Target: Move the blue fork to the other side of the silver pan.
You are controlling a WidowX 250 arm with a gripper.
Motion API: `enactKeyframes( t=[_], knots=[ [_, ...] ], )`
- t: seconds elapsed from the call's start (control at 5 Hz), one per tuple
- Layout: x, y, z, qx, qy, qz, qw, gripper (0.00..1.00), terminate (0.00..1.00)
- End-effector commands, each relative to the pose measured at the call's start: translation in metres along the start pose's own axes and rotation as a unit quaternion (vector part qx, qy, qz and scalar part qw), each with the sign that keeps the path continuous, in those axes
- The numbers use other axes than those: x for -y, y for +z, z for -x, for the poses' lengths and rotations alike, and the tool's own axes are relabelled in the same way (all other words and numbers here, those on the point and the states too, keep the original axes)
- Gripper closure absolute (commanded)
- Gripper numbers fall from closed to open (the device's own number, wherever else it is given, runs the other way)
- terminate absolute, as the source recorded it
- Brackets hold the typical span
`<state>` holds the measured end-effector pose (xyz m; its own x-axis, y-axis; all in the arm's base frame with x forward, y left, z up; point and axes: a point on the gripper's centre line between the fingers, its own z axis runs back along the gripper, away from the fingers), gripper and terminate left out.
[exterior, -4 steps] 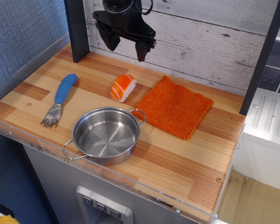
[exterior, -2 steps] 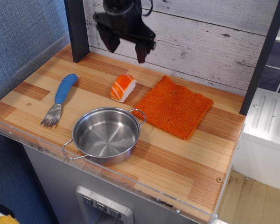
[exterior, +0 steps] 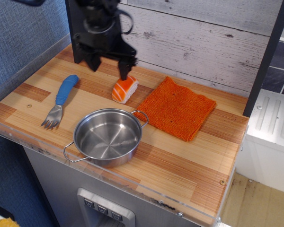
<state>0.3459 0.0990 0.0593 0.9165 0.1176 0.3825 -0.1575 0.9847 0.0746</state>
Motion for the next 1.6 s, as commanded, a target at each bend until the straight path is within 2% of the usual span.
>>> enactKeyframes(
  t=[0.0, 0.2, 0.4, 0.8, 1.0, 1.2, 1.4],
  knots=[
    [-0.042, 0.018, 0.016, 0.008, 0.061, -0.043, 0.9972, 0.00, 0.00],
    [-0.055, 0.012, 0.026, -0.012, 0.071, -0.055, 0.9959, 0.00, 0.00],
    [-0.066, 0.012, 0.033, -0.019, 0.090, -0.065, 0.9936, 0.00, 0.00],
    [-0.076, -0.009, 0.042, -0.048, 0.123, -0.044, 0.9903, 0.00, 0.00],
    [-0.075, -0.025, 0.048, -0.044, 0.142, -0.013, 0.9888, 0.00, 0.00],
    [-0.074, -0.029, 0.045, -0.042, 0.137, -0.020, 0.9895, 1.00, 0.00],
    [-0.072, -0.028, 0.043, -0.035, 0.128, -0.024, 0.9908, 1.00, 0.00]
  ],
)
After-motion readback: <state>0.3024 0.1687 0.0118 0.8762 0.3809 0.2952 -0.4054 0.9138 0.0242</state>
